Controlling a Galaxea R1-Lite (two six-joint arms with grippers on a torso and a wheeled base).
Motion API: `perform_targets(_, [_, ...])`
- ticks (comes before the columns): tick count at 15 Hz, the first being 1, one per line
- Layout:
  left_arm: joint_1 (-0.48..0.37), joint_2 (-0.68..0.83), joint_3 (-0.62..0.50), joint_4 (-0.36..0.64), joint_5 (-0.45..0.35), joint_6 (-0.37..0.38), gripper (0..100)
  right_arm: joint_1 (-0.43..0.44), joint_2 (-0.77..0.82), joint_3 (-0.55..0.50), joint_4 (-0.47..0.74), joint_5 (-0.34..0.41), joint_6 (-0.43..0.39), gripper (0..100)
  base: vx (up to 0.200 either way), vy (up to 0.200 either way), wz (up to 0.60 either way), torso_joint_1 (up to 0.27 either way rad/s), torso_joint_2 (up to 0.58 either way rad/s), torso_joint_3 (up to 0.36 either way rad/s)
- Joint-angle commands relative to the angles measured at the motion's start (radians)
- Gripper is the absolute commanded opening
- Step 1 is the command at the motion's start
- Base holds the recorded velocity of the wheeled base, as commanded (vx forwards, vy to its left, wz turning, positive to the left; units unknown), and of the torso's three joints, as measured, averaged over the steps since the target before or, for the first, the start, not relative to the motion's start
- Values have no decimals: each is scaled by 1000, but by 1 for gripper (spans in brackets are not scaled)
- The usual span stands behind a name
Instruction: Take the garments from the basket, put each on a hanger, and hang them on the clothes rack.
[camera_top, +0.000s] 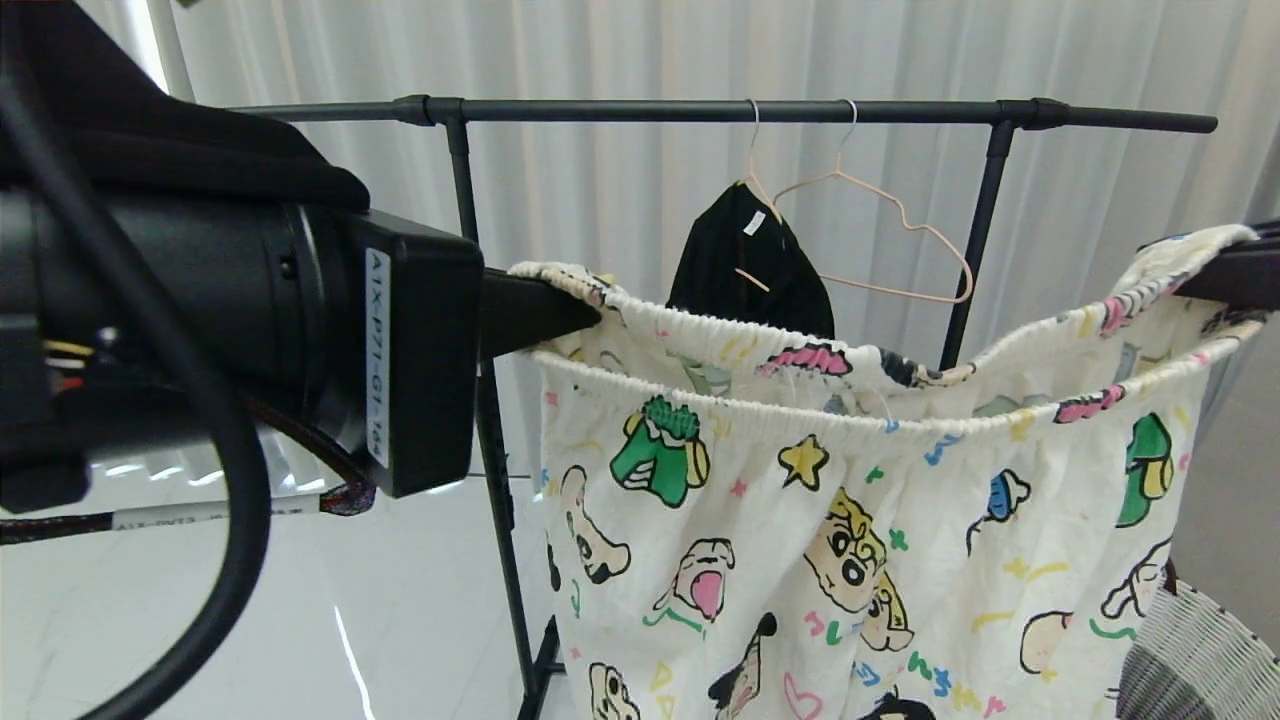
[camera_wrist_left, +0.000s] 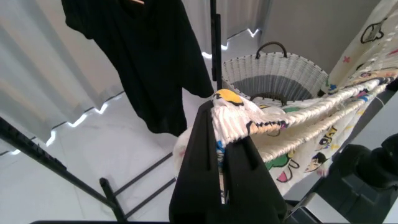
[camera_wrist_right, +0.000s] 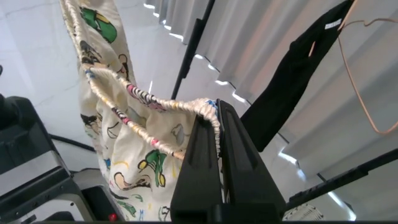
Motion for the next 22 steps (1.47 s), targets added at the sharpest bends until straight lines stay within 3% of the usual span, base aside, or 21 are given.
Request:
perform_targets(1, [0,-1,9,0,0,0,0,0,-1,4,2,0,0,0,0,0,0,0,0,0])
perform_targets(2, [0,-1,9,0,0,0,0,0,-4,7,15,0,0,100,0,0,0,0,0,0])
perform_targets(5, [12,0,14,-3,19,0,0,1,-50,74,15,3,-3,100,0,0,0,0,0,0])
perform_targets(9, [17,2,40,-6,82,-2,0,1,-162,205,16,7,-66,100,0,0,0,0,0,0])
perform_targets(12, [17,-1,55,-6,88,0,0,-14,-193,232,15,-8,-65,100,0,0,0,0,0,0])
perform_targets(15, [20,-21,84,-5,106,30,0,-187,-180,232,61,-144,-66,100,0,0,0,0,0,0])
perform_targets(16, [60,-57,143,-5,143,118,0,-301,-165,226,128,-241,-68,100,0,0,0,0,0,0])
perform_targets(17, [95,-84,176,-6,146,172,0,-356,-165,235,139,-269,-68,100,0,0,0,0,0,0])
perform_targets(19, [169,-126,241,-6,149,210,0,-450,-177,280,142,-282,-94,100,0,0,0,0,0,0])
perform_targets(22, [273,-153,281,-6,171,297,0,-558,-226,320,139,-282,-232,100,0,0,0,0,0,0])
